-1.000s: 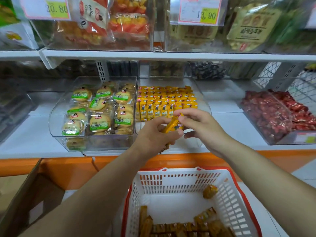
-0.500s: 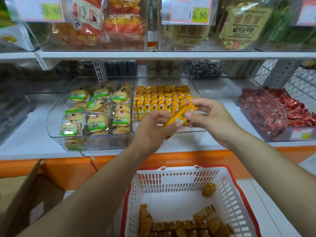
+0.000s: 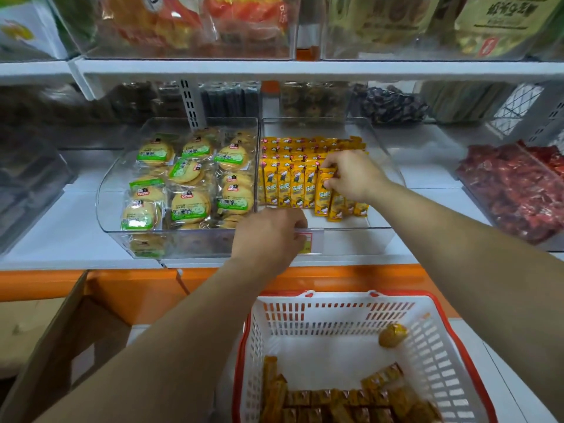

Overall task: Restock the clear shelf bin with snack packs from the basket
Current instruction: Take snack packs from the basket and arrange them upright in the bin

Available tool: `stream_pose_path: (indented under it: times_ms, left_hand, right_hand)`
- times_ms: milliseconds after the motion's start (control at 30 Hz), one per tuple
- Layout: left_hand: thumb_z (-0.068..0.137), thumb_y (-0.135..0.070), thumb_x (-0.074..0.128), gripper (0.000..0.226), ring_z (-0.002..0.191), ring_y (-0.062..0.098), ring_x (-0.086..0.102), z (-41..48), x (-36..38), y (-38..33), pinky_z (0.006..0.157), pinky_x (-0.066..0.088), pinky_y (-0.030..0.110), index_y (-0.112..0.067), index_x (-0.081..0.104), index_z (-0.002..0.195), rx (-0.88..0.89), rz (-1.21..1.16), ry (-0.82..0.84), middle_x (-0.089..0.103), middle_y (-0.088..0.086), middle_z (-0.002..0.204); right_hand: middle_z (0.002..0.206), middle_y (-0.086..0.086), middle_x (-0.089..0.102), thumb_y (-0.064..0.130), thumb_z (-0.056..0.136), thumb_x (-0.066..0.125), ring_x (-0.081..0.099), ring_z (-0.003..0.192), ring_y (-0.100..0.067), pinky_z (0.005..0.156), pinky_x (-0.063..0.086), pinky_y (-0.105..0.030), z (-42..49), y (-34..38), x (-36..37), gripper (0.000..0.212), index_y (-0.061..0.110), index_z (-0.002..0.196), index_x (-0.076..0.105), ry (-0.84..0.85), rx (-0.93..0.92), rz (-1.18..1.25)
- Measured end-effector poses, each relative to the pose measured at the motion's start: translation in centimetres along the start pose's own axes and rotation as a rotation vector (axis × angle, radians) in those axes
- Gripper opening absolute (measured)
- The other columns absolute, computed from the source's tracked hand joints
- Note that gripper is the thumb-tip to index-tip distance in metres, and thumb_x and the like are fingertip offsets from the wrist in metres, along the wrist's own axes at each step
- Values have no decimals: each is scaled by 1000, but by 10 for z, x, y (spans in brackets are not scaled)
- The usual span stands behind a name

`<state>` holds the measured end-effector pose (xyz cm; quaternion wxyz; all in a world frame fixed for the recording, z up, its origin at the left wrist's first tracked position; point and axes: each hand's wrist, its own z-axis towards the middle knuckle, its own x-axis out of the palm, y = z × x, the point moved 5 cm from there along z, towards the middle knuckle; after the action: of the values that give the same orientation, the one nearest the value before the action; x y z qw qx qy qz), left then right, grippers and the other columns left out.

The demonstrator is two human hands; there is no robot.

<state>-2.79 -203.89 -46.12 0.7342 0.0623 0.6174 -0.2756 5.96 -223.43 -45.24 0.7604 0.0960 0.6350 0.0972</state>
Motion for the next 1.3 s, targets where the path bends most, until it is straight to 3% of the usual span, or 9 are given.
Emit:
stream_pose_path:
  times_ms: [267,367,533,633,733,800,967,1133,1300]
  left_hand:
    - [95,-36,67,20,96,18,67,3,-2,2,75,55,33,-32,69,115,-41,-90,103,73,-7,107]
    - [95,-33,70,32,104,16,65,1,-17,-4,84,57,37,-25,66,125,-49,-224,102,69,-7,115]
    - [92,-42,68,25,90,11,65,-35,-27,-37,75,58,35,-32,65,115,68,-220,64,69,-14,103]
    - [90,-50,65,24,90,9,67,-72,20,-55,75,56,33,-37,62,110,73,-194,349,69,-17,100]
    - [90,-54,66,37,105,14,66,-99,83,-53,86,56,34,-34,61,121,1,-125,644,69,-10,121]
    - [91,-52,67,39,115,19,63,-110,120,-41,100,54,41,-31,63,124,-93,-120,753,65,-4,134]
    - [94,-40,68,34,117,24,57,-147,208,-10,104,50,41,-22,62,123,-325,-236,874,59,5,136]
    - [97,-37,67,38,112,28,60,-190,295,2,101,52,45,-21,57,129,-421,-303,962,65,8,121]
    - [99,-32,66,49,127,26,57,-198,345,9,98,51,35,-27,50,145,-374,-298,1001,53,5,148]
  right_hand:
    - [125,-4,62,32,84,76,52,122,-27,96,46,-39,-7,4,-2,45,23,126,64,-86,-51,-30]
    - [115,1,62,33,81,77,55,109,-20,89,45,-34,-30,6,-32,38,26,117,67,-190,-40,91]
    - [93,8,65,23,77,80,58,78,-7,72,46,-22,-115,4,-66,15,27,87,69,-209,-64,379]
    - [83,8,69,13,77,79,59,68,-6,63,42,-11,-174,-14,-51,14,23,79,69,-99,-19,480]
    - [82,-3,72,6,79,76,64,71,-16,69,49,-26,-219,-48,1,13,18,78,70,112,108,471]
    - [84,0,71,6,81,74,64,74,-15,71,47,-23,-245,-74,47,13,17,81,69,318,189,414]
    - [107,-5,66,24,89,71,62,98,-23,74,45,-26,-291,-135,163,30,7,113,66,722,350,246]
    - [123,-5,65,28,90,71,61,110,-21,89,45,-25,-319,-160,247,41,12,126,64,792,433,343]
    - [123,0,68,58,90,60,62,108,-19,94,50,-35,-334,-157,299,50,23,124,66,891,323,294]
